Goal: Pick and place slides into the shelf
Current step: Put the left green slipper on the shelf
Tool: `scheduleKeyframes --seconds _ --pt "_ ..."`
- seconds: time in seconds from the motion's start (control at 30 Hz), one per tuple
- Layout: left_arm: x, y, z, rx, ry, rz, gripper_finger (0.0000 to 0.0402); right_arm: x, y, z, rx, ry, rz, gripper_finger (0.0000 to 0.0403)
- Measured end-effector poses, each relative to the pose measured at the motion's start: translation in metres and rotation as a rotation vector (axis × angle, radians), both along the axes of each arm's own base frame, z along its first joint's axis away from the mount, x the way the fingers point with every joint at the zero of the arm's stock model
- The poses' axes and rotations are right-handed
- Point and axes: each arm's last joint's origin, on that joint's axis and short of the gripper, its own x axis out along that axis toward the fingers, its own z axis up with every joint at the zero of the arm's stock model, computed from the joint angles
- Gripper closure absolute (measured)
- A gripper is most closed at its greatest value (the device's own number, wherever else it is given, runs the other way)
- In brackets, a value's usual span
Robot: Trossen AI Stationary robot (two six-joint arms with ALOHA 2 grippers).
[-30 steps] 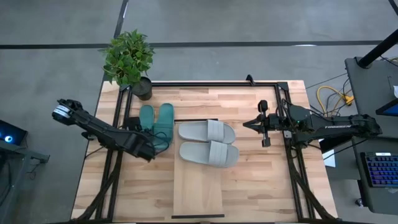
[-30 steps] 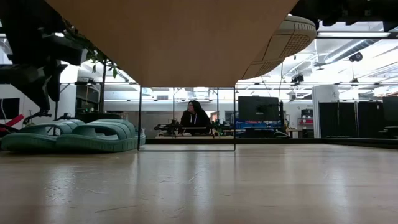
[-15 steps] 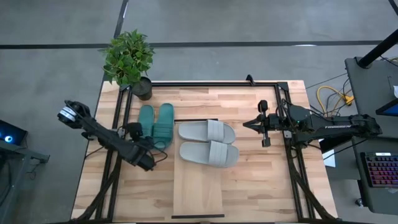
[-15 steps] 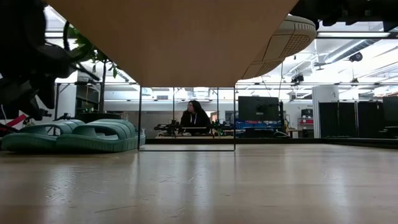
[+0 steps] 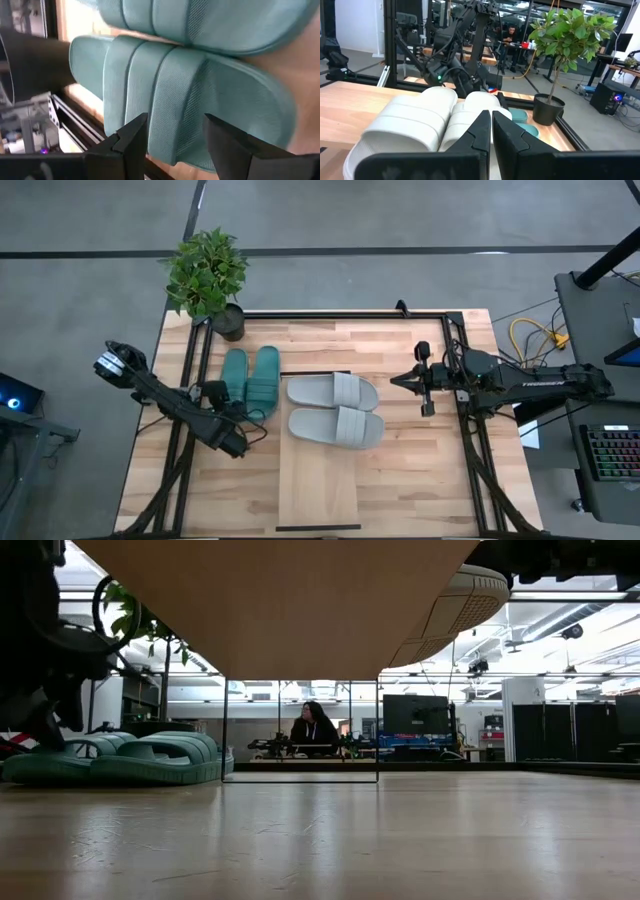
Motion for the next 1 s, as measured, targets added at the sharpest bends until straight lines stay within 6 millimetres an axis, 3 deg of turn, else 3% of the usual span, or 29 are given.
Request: scheduleKeyframes --seconds 0.2,0.67,0.8,1.0 --pt "-0.005 0.004 -0.015 0.084 -0.084 0.151 0.0228 0.000 0.000 0.000 0.000 0.000 0.000 0.0394" --pt "0.003 0.002 -0.042 0.242 -0.027 0.186 0.0233 0.000 0.000 0.000 0.000 0.002 0.000 0.0394" --pt "0.004 0.001 -0.045 0.253 -0.014 0.185 0.0274 0.000 0.000 0.000 0.000 0.001 0.000 0.0394" --pt "0.003 0.002 -0.040 0.235 -0.051 0.205 0.0387 0.000 0.000 0.000 0.000 0.002 0.000 0.0394"
